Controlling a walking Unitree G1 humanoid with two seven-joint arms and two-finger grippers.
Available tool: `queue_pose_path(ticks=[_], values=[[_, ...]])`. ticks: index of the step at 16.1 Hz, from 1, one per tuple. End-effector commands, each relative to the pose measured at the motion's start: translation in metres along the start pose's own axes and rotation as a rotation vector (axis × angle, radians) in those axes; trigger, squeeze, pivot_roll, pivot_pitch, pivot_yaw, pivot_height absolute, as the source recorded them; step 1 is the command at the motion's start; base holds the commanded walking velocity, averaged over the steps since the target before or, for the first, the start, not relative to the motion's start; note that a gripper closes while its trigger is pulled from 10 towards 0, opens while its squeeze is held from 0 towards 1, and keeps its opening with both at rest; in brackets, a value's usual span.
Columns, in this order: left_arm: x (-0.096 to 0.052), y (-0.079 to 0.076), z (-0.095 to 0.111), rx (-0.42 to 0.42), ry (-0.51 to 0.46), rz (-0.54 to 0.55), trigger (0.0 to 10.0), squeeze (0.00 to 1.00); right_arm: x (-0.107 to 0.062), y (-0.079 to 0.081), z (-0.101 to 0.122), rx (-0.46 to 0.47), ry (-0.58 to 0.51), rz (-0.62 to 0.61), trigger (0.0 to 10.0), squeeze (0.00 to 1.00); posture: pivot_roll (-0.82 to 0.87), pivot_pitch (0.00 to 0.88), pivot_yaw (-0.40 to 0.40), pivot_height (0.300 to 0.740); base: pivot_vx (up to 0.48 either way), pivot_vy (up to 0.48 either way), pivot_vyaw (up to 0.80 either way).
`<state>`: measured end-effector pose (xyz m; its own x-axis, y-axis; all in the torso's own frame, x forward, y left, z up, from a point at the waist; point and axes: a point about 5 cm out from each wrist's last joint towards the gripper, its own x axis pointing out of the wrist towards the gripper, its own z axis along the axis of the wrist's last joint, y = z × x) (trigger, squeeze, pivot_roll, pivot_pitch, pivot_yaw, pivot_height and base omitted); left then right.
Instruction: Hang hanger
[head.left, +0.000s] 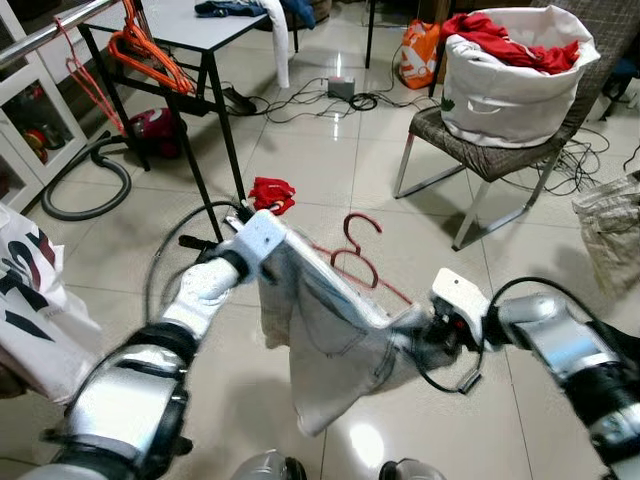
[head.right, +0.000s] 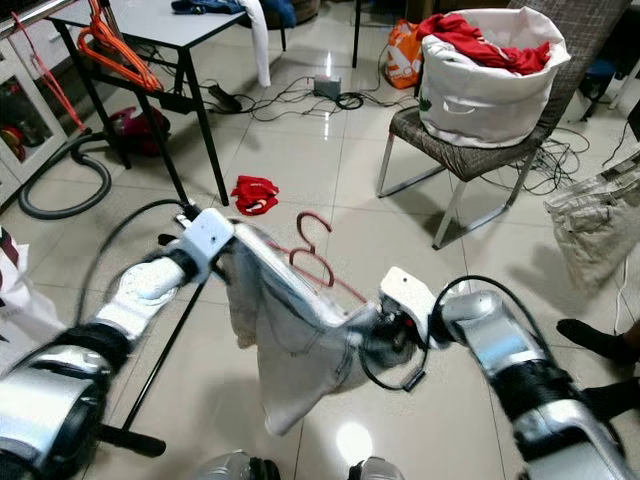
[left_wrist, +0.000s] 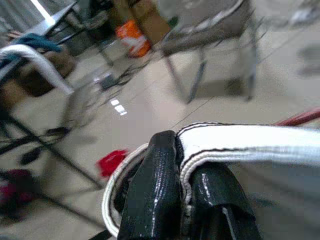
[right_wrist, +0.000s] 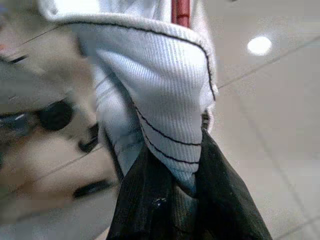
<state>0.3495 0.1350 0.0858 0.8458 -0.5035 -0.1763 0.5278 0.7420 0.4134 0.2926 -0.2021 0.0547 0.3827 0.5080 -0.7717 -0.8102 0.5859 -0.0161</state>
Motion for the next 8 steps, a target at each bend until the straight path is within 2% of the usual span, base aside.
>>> queue_pose_path(ticks=[1,3,5,6,8], values=[[0.004,0.006,0.014,0.001,-0.069,0.004,0.0,0.00,-0.005,-0.011,0.012,-0.016,-0.046,-0.083,10.0,0.00,-0.17,0.000,0.072,0.740,0.000,0.000,0.00],[0.005,0.001,0.017,-0.008,-0.109,-0.008,0.0,0.00,-0.005,-0.010,0.012,-0.008,-0.043,-0.071,10.0,0.00,-0.17,0.000,0.074,0.740,0.000,0.000,0.00],[0.010,-0.004,0.038,-0.039,-0.229,-0.045,0.0,0.00,0.001,-0.009,0.008,0.004,-0.038,-0.090,10.0,0.00,-0.17,0.000,0.073,0.740,0.000,0.000,0.00],[0.012,-0.009,0.041,-0.064,-0.249,-0.080,0.0,0.00,0.003,-0.011,0.011,0.012,-0.059,-0.119,10.0,0.00,-0.17,0.000,0.073,0.740,0.000,0.000,0.00],[0.012,-0.013,0.040,-0.059,-0.246,-0.101,0.0,0.00,0.004,-0.013,0.014,0.017,-0.076,-0.140,10.0,0.00,-0.17,0.000,0.073,0.740,0.000,0.000,0.00]])
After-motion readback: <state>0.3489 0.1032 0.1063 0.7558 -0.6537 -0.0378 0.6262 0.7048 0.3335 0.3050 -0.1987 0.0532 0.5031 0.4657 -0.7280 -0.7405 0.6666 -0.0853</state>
